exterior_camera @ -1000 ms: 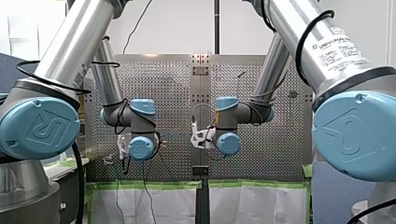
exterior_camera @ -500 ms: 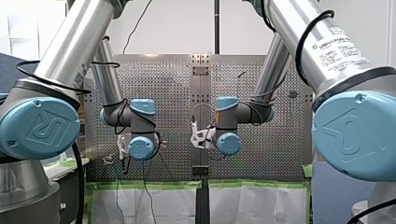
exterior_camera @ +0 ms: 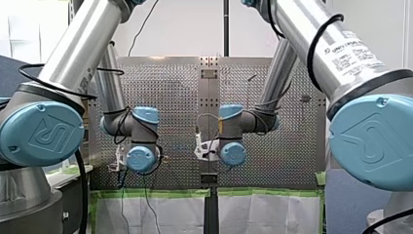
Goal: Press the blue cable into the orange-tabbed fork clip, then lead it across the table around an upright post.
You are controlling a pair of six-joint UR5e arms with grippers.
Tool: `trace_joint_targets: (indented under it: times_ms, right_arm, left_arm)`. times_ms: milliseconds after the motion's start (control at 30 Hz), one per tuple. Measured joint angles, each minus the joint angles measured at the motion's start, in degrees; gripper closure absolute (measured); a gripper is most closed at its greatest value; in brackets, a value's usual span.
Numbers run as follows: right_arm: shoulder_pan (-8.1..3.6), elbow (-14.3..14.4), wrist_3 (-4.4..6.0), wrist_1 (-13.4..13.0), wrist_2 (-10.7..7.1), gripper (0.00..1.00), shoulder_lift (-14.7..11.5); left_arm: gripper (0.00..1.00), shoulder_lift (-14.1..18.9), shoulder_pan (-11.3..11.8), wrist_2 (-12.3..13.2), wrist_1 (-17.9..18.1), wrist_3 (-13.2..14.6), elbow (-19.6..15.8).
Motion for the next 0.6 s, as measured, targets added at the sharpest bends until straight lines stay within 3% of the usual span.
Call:
trace_joint_targets:
  times_ms: [100, 267, 600]
  right_arm:
    - [0.27, -0.17, 0.01, 1.72, 1.33, 1.0, 1.71]
    - [0.35, -0.21, 0.01, 4.49, 1.95, 1.0, 3.56]
    - [0.35, -0.23, 0.01, 5.24, 2.05, 1.0, 3.83]
  left_arm:
    - [1.0, -0.06, 0.01, 0.01, -0.39, 0.26, -0.21]
    - [1.0, -0.08, 0.02, 0.01, -0.52, 0.34, -0.26]
    - [1.0, -0.18, 0.05, 0.13, -0.65, 0.36, -0.26]
